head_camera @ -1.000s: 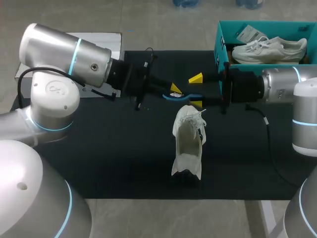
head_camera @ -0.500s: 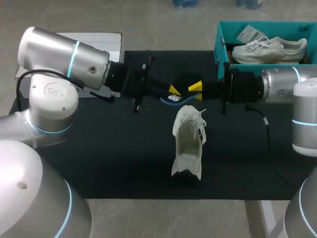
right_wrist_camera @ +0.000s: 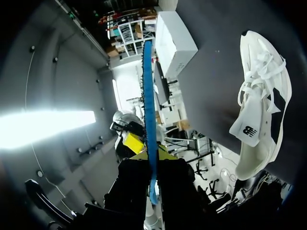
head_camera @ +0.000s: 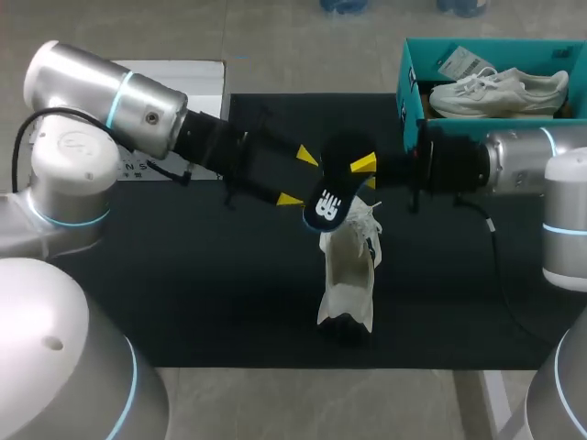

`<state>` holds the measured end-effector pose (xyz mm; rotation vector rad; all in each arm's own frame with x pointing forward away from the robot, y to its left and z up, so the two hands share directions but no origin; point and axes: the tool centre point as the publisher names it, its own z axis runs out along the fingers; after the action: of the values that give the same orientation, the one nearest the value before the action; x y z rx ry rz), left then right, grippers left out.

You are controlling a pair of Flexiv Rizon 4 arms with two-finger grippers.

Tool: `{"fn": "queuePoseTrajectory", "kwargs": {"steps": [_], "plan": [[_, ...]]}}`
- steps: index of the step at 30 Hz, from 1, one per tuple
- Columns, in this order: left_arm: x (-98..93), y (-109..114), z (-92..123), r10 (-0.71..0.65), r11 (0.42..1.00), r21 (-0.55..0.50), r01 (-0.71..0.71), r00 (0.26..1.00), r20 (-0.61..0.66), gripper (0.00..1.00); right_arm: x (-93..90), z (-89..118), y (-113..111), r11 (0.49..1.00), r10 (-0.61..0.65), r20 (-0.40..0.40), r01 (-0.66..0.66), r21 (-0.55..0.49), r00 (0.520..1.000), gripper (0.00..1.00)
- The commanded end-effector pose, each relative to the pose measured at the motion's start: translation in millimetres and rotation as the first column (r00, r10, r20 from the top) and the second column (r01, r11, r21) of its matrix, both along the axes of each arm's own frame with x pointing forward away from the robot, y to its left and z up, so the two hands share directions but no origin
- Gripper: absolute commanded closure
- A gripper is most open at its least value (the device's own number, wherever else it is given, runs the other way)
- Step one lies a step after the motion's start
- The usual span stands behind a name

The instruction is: Take the shoe out of the shoebox, open the shoe tongue, remove and reinsert the insole, then place the shoe into the shoebox

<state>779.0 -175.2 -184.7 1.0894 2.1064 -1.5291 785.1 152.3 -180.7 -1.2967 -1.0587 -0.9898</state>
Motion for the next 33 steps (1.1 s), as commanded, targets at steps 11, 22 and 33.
{"fn": "queuePoseTrajectory", "kwargs": {"steps": [11, 22, 33], "plan": [[15.5, 18, 52, -0.271, 0.926, 0.307, 0.218, 0.952, 0.141, 0.0, 5.2, -26, 18, 0.996, 0.079, -0.004, -0.079, -0.028, 0.997, 1.0], [23.7, 17, 74, -0.404, 0.82, 0.513, 0.253, 0.891, 0.208, 0.0, -4.4, -25, 15, 0.997, 0.061, -0.002, -0.061, -0.05, 0.998, 1.0], [39.9, 11, 73, -0.392, 0.675, 0.706, 0.214, 0.915, 0.097, 0.0, -3.8, -26, 18, 0.996, 0.069, -0.012, -0.07, -0.058, 0.998, 1.0]]}}
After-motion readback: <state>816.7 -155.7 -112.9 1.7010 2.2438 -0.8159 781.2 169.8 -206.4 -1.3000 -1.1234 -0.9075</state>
